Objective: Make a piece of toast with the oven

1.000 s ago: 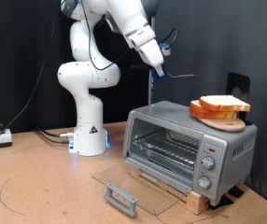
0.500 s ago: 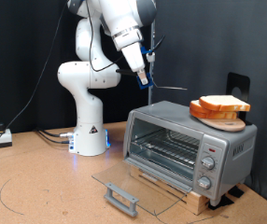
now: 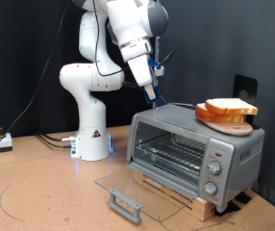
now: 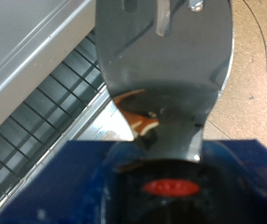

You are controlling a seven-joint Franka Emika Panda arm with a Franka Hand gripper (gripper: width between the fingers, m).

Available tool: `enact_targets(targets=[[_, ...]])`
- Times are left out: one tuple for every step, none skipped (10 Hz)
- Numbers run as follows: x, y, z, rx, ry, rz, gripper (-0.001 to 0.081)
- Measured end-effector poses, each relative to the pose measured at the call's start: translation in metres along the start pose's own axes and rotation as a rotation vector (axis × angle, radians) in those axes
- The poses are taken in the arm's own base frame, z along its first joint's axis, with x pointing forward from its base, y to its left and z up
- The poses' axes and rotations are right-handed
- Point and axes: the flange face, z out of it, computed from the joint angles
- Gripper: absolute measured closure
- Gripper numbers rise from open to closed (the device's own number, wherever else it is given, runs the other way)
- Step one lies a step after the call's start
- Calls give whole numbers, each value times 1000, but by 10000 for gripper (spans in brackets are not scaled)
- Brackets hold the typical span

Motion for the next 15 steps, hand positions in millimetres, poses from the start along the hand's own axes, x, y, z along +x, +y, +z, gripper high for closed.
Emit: enact_targets(targets=[[4, -3, 8, 2, -11, -9, 413], [7, -5, 15, 2, -20, -13, 413], [9, -9, 21, 0, -26, -15, 413], [11, -13, 27, -2, -31, -16, 413], [14, -18, 31, -3, -30, -22, 413], [17, -24, 34, 4, -30, -29, 413], [19, -30, 35, 13, -27, -34, 413], [21, -37, 36, 22, -23, -41, 413], [23, -44, 37, 31, -20, -48, 413], [25, -49, 37, 41, -17, -52, 413], [26, -53, 36, 49, -13, -54, 413], [27, -56, 36, 57, -15, -56, 413], [28, -59, 34, 68, -21, -58, 413], [27, -61, 32, 81, -33, -60, 413], [26, -63, 29, 90, -42, -62, 413]])
